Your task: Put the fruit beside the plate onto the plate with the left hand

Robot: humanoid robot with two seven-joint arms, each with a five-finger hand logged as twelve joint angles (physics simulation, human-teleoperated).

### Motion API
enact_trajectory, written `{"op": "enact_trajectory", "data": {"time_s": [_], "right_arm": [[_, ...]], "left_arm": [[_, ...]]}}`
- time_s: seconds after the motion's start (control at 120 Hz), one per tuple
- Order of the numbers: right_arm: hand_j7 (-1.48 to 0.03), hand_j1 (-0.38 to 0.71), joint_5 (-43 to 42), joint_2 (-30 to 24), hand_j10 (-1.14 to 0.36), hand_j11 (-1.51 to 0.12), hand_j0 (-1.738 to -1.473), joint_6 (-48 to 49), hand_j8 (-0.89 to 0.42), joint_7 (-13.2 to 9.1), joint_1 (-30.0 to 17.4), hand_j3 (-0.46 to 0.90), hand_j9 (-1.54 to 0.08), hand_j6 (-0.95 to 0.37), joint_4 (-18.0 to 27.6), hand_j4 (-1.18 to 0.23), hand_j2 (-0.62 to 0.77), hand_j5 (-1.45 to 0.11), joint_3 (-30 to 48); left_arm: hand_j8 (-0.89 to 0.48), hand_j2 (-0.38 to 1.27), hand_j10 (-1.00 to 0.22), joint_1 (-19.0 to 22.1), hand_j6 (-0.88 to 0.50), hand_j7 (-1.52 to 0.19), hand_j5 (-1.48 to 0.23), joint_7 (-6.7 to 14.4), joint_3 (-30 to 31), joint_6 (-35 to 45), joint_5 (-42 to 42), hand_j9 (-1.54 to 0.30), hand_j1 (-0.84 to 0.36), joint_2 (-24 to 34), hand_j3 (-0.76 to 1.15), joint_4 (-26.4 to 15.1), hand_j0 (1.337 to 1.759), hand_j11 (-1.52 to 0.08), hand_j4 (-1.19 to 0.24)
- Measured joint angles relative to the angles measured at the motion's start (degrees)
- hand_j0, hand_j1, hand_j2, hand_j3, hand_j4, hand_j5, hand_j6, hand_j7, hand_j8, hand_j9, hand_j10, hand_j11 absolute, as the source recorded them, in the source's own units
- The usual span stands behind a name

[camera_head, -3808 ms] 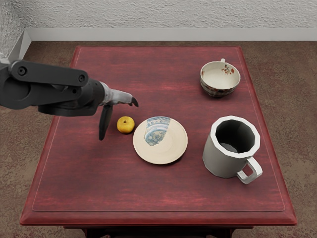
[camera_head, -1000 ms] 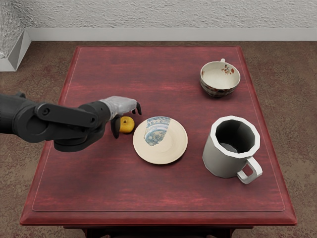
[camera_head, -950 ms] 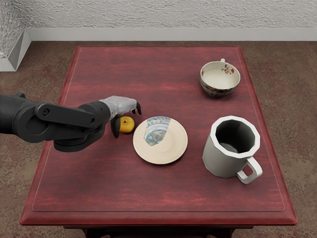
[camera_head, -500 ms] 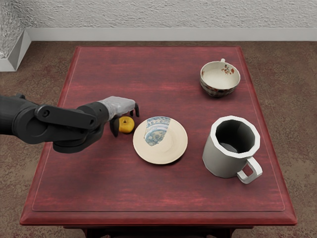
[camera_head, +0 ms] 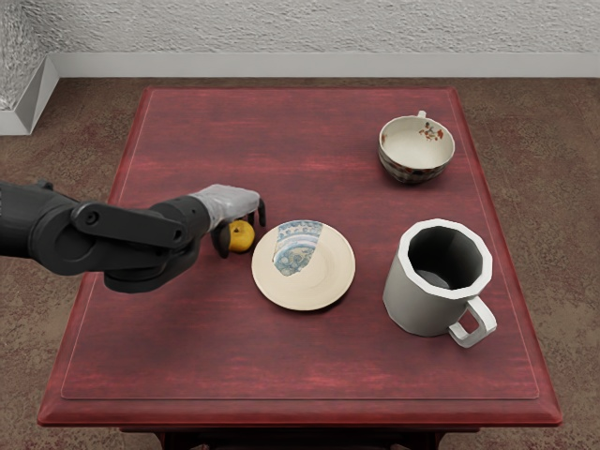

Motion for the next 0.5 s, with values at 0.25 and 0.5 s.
{"op": "enact_trajectory", "data": {"time_s": [0.25, 0.5], "right_arm": [[-0.03, -0.32, 0.00, 0.00, -0.02, -0.03, -1.658, 0.00, -0.02, 0.00, -0.02, 0.00, -0.03, -0.02, 0.01, -0.02, 0.00, -0.03, 0.00], [-0.03, -0.32, 0.00, 0.00, -0.02, -0.03, -1.658, 0.00, -0.02, 0.00, 0.01, 0.00, -0.03, -0.02, -0.01, -0.02, 0.00, -0.03, 0.00]], "left_arm": [[-0.48, 0.10, -0.48, 0.06, -0.48, -0.63, -0.63, 0.00, 0.00, 0.05, 0.00, -0.63, -0.23, -0.18, 0.00, 0.00, 1.658, -0.63, -0.48], [-0.46, 0.17, -0.55, 0.15, -0.47, -0.72, -0.71, 0.03, -0.02, 0.07, 0.13, -0.72, -0.28, -0.18, 0.00, 0.01, 1.656, -0.72, -0.56]]}}
